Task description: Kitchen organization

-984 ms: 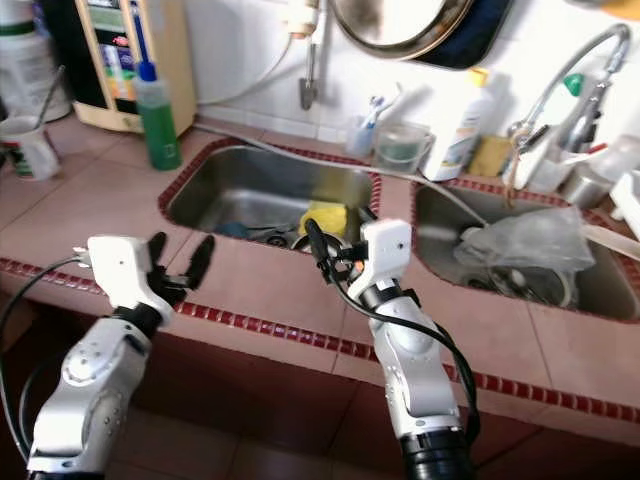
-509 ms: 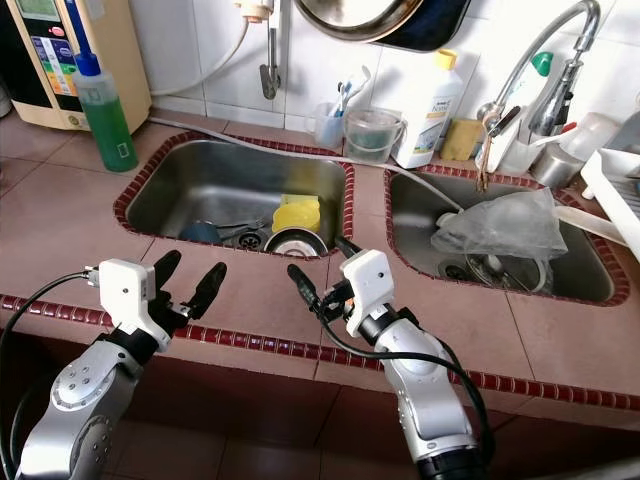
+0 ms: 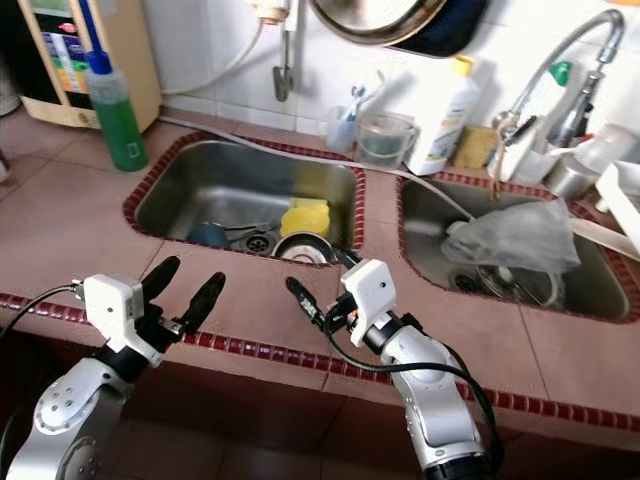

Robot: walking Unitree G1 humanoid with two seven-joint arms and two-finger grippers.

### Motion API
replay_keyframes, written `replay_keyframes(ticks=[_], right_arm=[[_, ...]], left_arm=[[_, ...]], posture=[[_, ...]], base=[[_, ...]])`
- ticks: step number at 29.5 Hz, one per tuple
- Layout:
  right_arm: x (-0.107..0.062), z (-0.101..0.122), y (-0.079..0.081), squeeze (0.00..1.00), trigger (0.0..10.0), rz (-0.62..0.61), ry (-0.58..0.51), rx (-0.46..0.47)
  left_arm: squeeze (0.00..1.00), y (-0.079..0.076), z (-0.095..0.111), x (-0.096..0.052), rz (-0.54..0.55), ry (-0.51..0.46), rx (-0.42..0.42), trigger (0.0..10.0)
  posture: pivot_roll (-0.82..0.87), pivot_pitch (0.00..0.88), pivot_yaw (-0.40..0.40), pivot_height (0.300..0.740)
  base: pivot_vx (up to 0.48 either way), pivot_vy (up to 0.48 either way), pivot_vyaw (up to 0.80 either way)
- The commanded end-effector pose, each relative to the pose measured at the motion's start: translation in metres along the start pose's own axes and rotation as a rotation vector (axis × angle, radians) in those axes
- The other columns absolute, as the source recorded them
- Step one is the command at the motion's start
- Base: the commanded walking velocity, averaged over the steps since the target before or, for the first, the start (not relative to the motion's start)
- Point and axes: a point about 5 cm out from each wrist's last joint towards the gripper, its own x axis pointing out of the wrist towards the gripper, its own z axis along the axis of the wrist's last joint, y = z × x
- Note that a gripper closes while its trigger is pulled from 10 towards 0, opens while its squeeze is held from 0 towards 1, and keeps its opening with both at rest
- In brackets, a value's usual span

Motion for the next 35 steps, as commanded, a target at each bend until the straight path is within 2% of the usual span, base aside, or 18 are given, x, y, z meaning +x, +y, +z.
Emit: replay_keyframes(ticks=[1, 28, 35], right_arm=[[-0.0046, -0.0004, -0.0053, 0.0, 10.0, -0.013, 0.005, -0.015], [-0.0014, 0.0008, -0.0075, 0.0, 10.0, -0.011, -0.013, -0.025], [-0.0013, 0.0, -0.0074, 0.0, 10.0, -0.012, -0.013, -0.025]], left_arm=[[0.0, -0.0015, 0.002, 0.0005, -0.007, -0.008, 0.002, 10.0], [0.0, -0.0026, 0.0056, 0.0032, -0.026, -0.032, -0.003, 10.0], [0.0, -0.0028, 0.0055, 0.0035, -0.027, -0.032, -0.005, 10.0]], posture=[[0.05, 0.035, -0.076, 0.74], [0.05, 0.021, -0.072, 0.74], [0.05, 0.02, -0.07, 0.74]], base=[[0.0, 0.0, 0.0], [0.0, 0.0, 0.0], [-0.286, 0.0, 0.0]])
